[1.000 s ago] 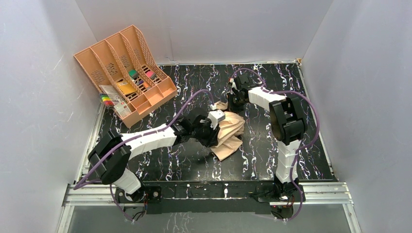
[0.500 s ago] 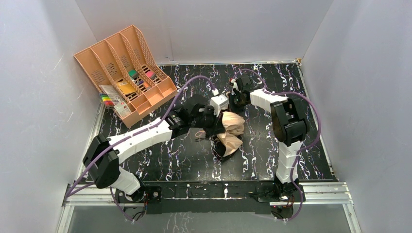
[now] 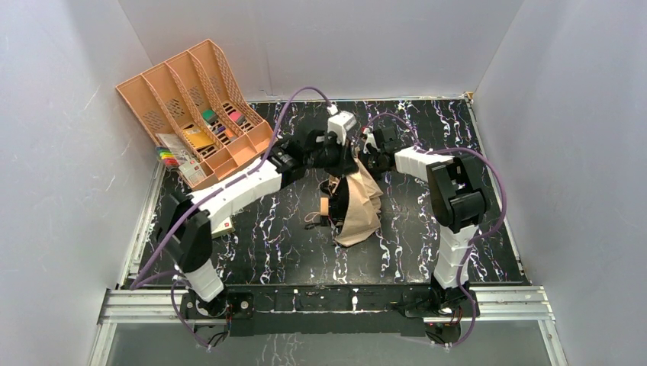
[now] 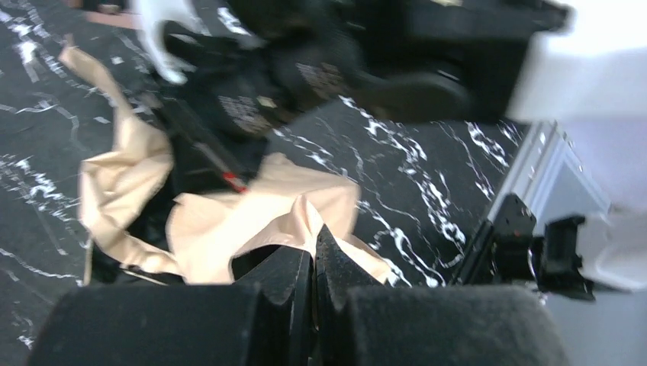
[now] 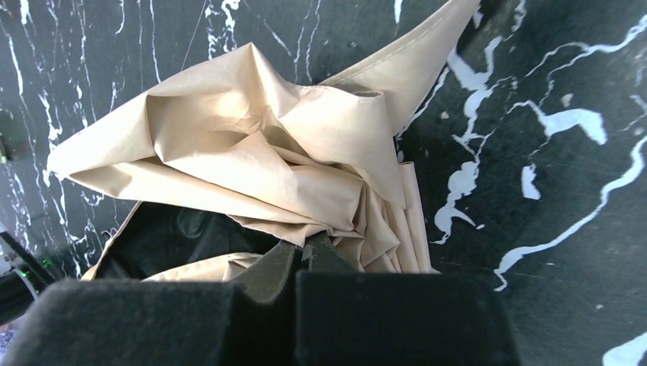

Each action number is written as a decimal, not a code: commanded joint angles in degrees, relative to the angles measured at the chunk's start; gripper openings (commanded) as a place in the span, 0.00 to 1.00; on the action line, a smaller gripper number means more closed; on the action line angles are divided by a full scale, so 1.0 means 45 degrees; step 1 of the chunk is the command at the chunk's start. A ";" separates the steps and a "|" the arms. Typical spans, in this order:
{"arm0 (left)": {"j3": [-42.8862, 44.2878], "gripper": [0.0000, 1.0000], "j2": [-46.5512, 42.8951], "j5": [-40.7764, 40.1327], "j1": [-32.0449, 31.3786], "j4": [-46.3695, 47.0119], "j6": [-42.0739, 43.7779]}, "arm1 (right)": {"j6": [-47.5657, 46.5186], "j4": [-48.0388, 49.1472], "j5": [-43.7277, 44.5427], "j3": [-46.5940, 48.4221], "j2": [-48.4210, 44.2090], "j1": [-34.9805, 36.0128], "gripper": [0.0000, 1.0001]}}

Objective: Put away the umbrella

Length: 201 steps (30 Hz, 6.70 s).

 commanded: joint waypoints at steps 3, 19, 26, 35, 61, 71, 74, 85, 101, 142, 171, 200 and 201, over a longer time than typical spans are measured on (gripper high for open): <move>0.0926 0.00 0.1716 0.0562 0.1874 0.1020 -0.1739 | -0.0152 -0.1388 0.0198 -0.1400 0.0387 0.0281 0.00; 0.2330 0.00 0.5758 0.0451 0.2455 0.0298 -0.1907 | 0.0354 -0.1329 0.2640 -0.2055 -0.2468 0.0213 0.30; 0.0748 0.00 0.5435 0.0964 0.2450 0.1210 -0.2040 | 0.0039 -0.2028 0.5947 -0.1994 -0.4589 -0.0054 0.42; 0.0209 0.00 0.5379 0.1205 0.2455 0.1381 -0.2044 | -0.1472 -0.0183 0.0631 -0.2085 -0.6930 -0.0094 0.42; 0.0470 0.15 0.4663 0.1188 0.2455 0.1083 -0.2040 | 0.0132 0.0978 -0.0818 -0.1184 -0.0986 0.0136 0.10; 0.0814 0.45 0.2163 -0.0075 0.2918 -0.0524 -0.1137 | 0.0388 0.0071 0.1086 -0.1086 -0.0106 0.0088 0.04; 0.0089 0.52 0.0982 -0.0404 0.3068 -0.0734 -0.0846 | 0.0370 -0.0220 0.1133 -0.0915 0.0248 0.0025 0.03; -0.7295 0.80 -0.4975 0.0955 0.2915 0.1653 -0.2800 | 0.0183 -0.0681 0.0453 -0.0428 0.1312 -0.0126 0.03; -1.0244 0.91 -0.5232 0.0724 0.1863 0.5013 -0.4023 | 0.0286 -0.0682 -0.0059 -0.0417 0.1596 -0.0138 0.03; -0.5629 0.47 -0.1695 -0.1199 0.0052 0.3818 -0.2676 | 0.0711 -0.0482 -0.1060 -0.0384 0.2597 -0.1322 0.00; -0.1236 0.00 0.3398 0.1165 0.2259 0.2719 -0.2397 | -0.0426 -0.1236 0.0076 -0.0217 -0.1516 -0.1330 0.20; -0.0862 0.00 0.3718 0.1788 0.2336 0.2656 -0.2600 | 0.0552 -0.0444 -0.2246 -0.0780 -0.3836 -0.0843 0.63; -0.0858 0.00 0.3723 0.1793 0.2338 0.2646 -0.2592 | 0.0504 -0.0460 -0.2196 -0.0693 -0.3739 -0.0765 0.63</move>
